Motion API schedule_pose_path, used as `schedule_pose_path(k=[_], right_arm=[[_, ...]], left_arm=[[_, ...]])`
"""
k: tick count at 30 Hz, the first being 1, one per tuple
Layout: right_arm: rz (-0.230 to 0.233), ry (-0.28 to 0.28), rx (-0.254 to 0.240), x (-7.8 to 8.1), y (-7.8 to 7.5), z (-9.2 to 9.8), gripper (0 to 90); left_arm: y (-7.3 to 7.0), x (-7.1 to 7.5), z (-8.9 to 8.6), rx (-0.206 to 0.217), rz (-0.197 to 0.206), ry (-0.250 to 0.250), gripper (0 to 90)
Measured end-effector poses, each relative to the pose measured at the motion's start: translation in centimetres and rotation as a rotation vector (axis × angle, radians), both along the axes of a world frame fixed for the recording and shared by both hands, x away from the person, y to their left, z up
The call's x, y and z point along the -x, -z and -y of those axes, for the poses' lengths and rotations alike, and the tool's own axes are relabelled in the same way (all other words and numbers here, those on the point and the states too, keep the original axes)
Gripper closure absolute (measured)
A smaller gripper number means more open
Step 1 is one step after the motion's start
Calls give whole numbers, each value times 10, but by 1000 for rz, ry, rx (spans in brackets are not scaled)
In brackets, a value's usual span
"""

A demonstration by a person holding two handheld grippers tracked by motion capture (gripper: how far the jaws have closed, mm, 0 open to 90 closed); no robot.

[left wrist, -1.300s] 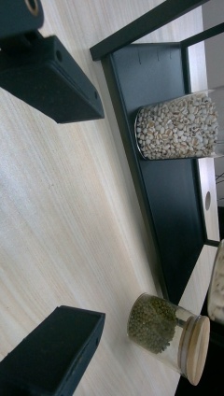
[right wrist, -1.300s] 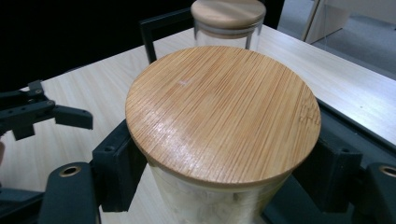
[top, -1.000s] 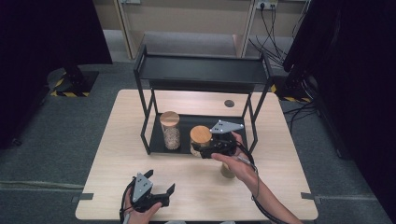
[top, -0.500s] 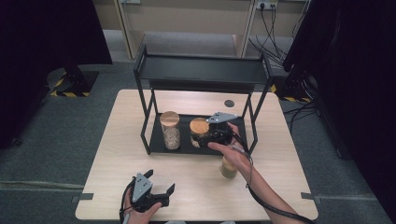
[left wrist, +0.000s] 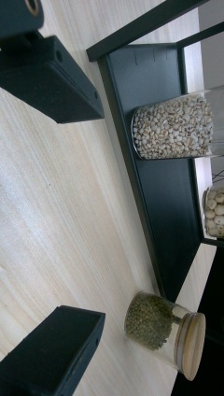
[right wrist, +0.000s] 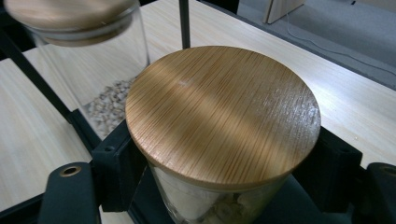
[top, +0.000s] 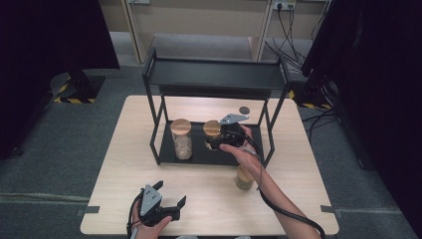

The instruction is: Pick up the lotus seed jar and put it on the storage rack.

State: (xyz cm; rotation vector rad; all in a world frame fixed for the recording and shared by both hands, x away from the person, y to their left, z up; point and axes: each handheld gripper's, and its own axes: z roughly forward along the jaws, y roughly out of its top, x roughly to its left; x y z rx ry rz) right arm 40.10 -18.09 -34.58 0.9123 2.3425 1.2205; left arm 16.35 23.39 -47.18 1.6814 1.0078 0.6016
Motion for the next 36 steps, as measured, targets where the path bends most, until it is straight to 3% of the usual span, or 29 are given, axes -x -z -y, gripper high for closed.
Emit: schedule_pose_path(k=[26, 36], right_arm=[[-30, 27, -8, -26, 23, -8, 254], [-48, 18, 30, -32, 27, -16, 254]], left_arm=[[0, 0, 0, -3, -3, 3, 37], [0, 0, 0, -2, -2, 4, 37]])
